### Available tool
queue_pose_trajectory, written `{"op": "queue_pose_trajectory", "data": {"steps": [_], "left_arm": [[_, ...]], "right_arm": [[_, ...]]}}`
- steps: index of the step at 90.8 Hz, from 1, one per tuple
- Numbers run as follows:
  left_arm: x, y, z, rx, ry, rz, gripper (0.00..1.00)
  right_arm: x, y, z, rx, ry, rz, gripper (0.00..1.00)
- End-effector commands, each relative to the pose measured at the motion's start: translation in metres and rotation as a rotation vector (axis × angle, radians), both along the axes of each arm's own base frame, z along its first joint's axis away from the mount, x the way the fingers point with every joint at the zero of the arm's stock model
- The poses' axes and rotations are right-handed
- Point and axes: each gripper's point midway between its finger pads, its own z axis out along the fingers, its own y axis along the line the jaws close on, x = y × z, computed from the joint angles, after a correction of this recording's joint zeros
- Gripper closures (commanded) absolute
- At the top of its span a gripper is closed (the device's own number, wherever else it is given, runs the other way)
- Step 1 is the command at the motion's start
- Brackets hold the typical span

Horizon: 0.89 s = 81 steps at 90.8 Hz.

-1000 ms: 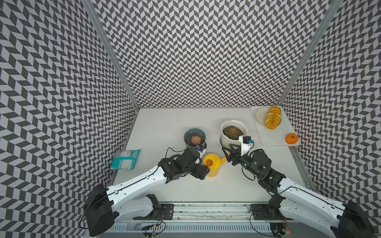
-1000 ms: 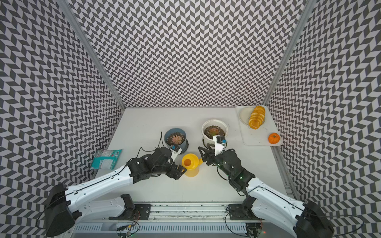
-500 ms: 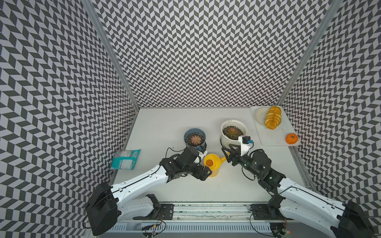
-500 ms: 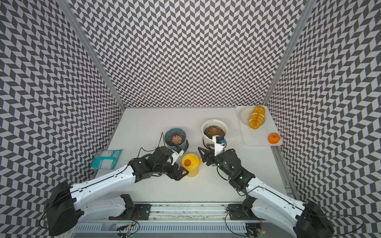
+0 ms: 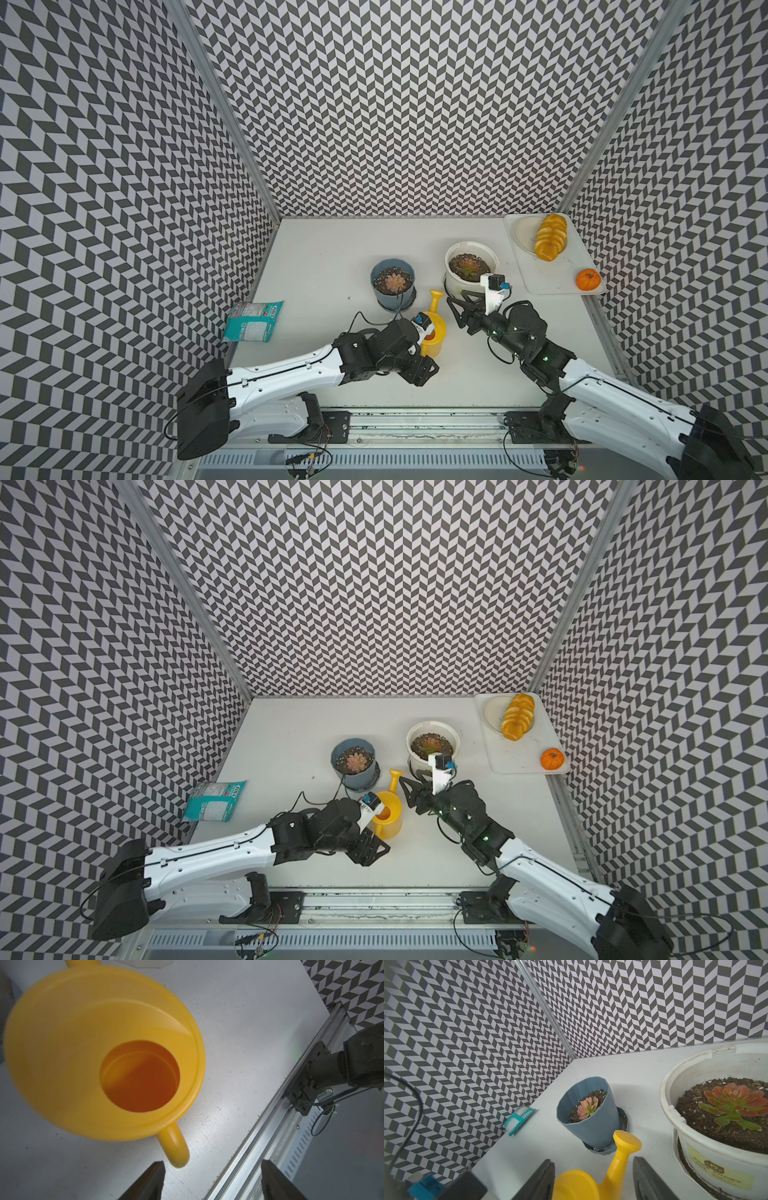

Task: Water the succulent around the soil edge
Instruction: Adjust the watering can at the center of the board, then pick up the watering can from the center of the board.

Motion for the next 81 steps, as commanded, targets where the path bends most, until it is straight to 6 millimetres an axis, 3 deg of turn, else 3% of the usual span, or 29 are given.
{"op": "queue_pose_trajectory", "data": {"steps": [1,24,46,81], "left_arm": [[0.014,0.013,-0.017,0.070,-0.033,0.132,0.31],[0.019,0.002,-0.025,0.129,-0.055,0.249,0.41],[0.025,-0.006,-0.041,0.239,-0.085,0.298,0.60],[0.032,-0.004,-0.028,0.237,-0.166,0.345,0.79]], "right_arm": [[0.000,0.001,0.016,0.038,-0.057,0.003,0.37],[0.001,0.001,0.015,0.035,-0.054,0.001,0.37],[0.001,0.001,0.015,0.030,-0.056,0.004,0.37],[0.001,0.003,0.015,0.023,-0.059,0.011,0.37]]}}
